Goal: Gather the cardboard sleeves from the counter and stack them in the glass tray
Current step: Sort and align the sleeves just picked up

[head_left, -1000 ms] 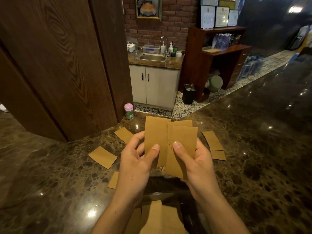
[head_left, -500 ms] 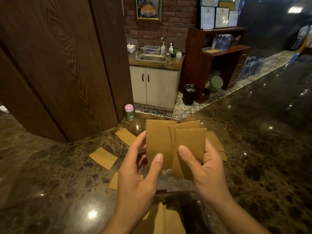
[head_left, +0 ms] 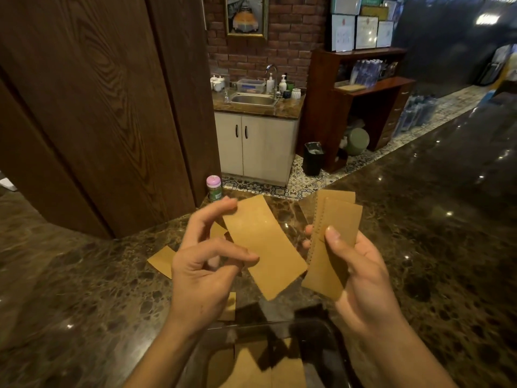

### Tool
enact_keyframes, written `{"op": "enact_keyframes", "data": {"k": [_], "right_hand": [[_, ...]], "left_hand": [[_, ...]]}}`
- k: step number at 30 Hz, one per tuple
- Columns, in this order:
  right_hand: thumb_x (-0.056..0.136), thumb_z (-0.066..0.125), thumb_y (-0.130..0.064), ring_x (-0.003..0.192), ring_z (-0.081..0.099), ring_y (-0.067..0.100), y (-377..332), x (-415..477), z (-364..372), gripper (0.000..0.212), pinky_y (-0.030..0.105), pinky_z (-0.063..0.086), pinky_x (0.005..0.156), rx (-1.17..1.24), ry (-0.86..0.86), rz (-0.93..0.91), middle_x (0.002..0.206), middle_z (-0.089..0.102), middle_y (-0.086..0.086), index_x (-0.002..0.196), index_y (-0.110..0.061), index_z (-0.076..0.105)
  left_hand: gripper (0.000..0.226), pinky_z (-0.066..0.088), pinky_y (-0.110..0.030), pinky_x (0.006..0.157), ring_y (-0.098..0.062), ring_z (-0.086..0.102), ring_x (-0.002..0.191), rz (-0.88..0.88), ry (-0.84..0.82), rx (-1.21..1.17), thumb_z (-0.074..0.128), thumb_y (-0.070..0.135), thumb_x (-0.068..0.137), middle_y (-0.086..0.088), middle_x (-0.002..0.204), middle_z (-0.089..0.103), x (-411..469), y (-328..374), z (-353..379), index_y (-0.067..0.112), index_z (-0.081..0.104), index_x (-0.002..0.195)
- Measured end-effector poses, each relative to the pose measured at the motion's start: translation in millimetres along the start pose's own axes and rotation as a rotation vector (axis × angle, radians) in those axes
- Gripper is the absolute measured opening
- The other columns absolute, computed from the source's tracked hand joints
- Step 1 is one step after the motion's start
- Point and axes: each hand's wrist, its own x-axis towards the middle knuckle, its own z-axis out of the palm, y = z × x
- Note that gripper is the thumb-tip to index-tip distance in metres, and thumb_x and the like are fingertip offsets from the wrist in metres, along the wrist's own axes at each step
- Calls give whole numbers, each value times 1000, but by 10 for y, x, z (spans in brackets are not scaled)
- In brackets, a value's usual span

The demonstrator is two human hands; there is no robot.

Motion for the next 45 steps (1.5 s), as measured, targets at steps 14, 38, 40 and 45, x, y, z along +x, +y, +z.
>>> {"op": "enact_keyframes", "data": {"k": [14,38,40,45], "right_hand": [[92,66,-22,109,75,28,-67,-56,166,36,38,64,87,-165,-147,96,118,78,12,128,-14,65],[96,66,-28,104,75,25,-218,254,79,32,42,63,89,-584,-433,133,116,76,8,127,-24,64],[96,65,-28,105,76,23,-43,140,122,31,42,63,87,-483,-324,95,116,77,5,126,-26,65],[100,61,-18,103,76,20,134,-95,223,27,32,64,81,-413,-236,58,113,79,2,127,-21,65]], "left_hand": [[45,61,-37,89,-19,60,130,-44,-29,53,59,-9,92,0,153,52,-41,106,68,27,73,116],[64,62,-29,74,-22,78,95,-506,143,-258,74,13,81,-4,106,80,-135,185,101,31,52,139],[44,62,-29,78,-21,77,99,-519,211,-315,66,23,85,-6,106,80,-185,151,194,29,61,129],[23,63,-53,72,-42,69,82,-423,164,-135,57,29,98,-23,86,72,-213,141,248,19,77,93]]}}
